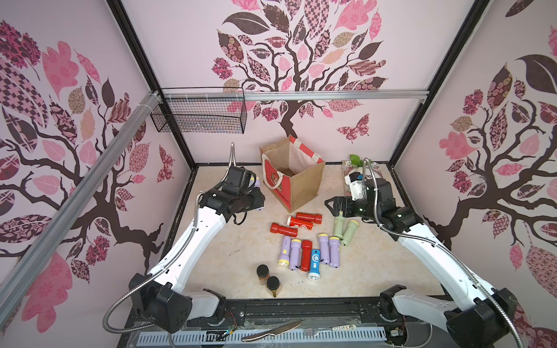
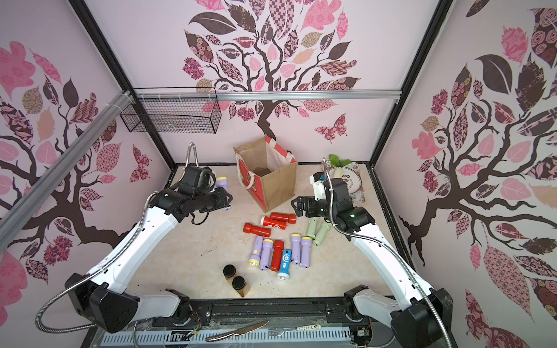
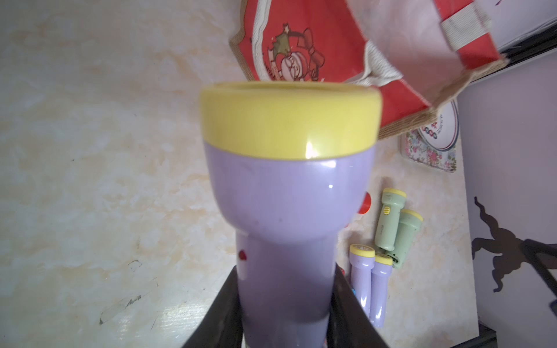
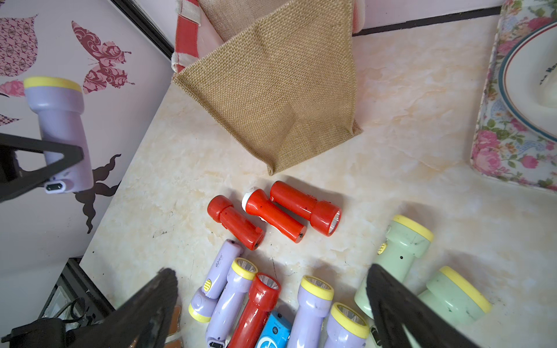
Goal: Put the flashlights into the tote bags
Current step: Place the flashlight in the canvas bag.
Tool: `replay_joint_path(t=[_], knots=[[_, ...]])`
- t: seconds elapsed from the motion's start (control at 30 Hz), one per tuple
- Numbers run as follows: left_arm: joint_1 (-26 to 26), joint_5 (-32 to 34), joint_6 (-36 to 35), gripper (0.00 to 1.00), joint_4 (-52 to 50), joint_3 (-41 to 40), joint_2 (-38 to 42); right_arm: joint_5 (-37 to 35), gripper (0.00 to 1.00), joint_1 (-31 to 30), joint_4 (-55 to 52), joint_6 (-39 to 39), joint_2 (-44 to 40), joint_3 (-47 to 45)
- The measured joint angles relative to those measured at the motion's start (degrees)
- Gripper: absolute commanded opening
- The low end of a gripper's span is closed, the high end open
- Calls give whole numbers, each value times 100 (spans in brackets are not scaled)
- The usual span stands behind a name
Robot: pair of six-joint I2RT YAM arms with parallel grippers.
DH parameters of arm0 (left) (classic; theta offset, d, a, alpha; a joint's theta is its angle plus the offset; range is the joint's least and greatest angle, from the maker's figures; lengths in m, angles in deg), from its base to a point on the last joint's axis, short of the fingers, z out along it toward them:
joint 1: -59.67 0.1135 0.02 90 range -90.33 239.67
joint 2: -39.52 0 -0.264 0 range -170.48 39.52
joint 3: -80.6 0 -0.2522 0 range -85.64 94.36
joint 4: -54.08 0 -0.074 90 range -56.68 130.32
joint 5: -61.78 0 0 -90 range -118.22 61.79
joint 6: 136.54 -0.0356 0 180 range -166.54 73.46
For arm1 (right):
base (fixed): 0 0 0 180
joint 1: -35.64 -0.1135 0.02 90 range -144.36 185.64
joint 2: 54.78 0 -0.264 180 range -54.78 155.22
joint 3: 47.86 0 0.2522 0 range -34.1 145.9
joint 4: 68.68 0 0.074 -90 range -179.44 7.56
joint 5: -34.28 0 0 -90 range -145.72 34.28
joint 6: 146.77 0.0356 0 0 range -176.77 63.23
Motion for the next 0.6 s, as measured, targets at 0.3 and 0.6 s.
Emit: replay_joint_path(t=[0.3,0.6], knots=[[-2,-225,-133,0,129,1231,-1021,0,100,0,-37,4,-2,13],[-120,-457,-140,0,374,2570,-2111,2,100,0,-66,-4,-2,13]])
